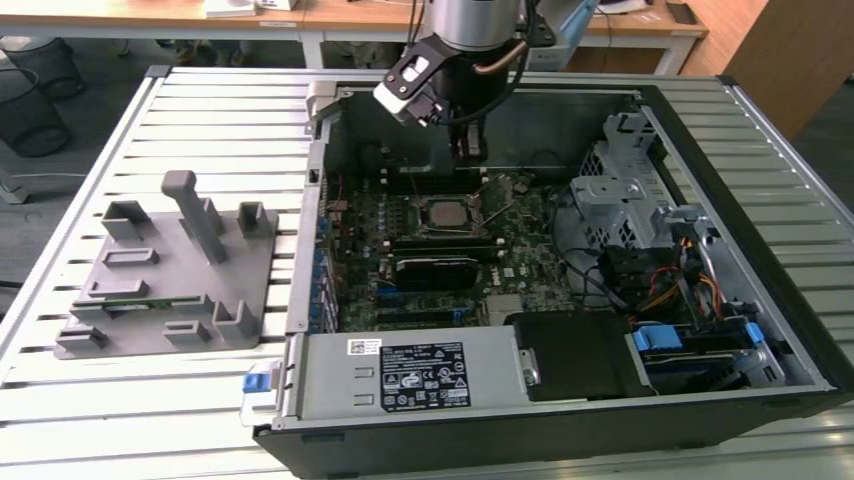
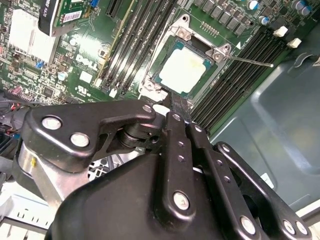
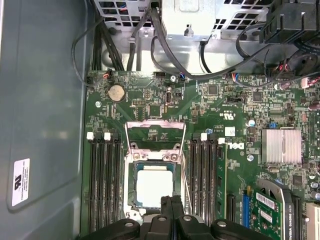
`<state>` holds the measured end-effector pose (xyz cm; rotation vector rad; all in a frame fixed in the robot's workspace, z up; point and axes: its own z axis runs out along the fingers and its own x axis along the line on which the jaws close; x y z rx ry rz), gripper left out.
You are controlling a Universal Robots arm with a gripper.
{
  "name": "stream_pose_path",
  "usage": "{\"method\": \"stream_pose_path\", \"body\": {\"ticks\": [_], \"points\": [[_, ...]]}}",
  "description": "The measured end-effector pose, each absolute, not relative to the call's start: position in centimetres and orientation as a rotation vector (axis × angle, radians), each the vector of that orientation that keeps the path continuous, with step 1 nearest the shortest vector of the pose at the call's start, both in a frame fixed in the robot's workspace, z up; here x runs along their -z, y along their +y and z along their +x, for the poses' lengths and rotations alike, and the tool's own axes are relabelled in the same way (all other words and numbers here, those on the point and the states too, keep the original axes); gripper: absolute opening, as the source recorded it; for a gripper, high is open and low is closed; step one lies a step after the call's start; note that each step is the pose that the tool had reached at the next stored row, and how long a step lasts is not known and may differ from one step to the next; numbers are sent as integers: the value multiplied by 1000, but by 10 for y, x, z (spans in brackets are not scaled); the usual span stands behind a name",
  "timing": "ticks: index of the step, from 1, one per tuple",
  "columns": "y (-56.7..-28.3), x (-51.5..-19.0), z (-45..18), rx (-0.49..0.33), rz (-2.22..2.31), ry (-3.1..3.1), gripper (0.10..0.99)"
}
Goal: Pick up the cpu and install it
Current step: 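Close the cpu cover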
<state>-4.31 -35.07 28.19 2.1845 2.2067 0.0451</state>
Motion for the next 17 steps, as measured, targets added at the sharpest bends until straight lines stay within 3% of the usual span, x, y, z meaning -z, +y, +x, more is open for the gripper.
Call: {"method": "stream_pose_path", "body": {"ticks": [17], "points": [[-351,-282,-37,-46,2185,2207,106]]}}
